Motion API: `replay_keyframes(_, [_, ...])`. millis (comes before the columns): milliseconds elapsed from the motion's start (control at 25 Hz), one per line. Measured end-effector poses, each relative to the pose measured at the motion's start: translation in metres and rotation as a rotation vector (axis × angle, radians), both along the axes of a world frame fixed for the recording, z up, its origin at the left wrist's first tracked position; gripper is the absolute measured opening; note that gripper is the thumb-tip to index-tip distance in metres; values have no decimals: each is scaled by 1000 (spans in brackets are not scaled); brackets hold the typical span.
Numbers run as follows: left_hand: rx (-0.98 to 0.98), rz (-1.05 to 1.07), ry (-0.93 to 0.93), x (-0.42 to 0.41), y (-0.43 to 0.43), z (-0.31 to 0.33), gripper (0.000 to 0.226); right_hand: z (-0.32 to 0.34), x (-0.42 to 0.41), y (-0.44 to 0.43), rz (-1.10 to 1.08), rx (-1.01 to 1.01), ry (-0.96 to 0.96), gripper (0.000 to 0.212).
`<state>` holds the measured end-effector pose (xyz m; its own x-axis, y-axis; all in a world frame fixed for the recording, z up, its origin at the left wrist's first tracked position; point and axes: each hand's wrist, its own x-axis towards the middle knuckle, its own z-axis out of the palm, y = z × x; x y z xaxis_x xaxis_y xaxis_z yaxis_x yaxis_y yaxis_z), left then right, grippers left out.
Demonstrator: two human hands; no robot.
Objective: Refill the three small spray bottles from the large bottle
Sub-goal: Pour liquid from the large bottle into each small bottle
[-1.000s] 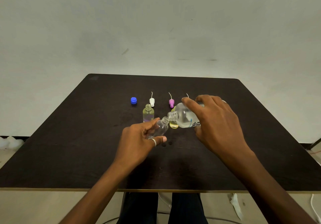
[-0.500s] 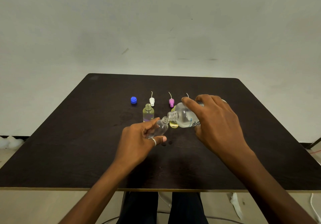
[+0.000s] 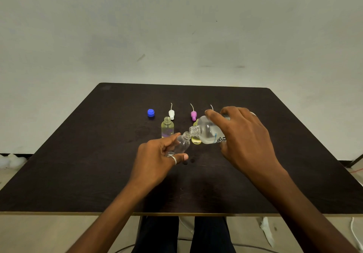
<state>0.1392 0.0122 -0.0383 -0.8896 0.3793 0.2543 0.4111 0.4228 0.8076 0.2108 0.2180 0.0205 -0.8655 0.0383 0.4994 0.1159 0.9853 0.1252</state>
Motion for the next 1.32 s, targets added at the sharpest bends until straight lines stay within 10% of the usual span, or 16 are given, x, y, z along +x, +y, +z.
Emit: replay_keyframes(1320, [-8, -3, -24, -1, 0, 0, 70, 3, 1, -3, -16, -2, -31, 83])
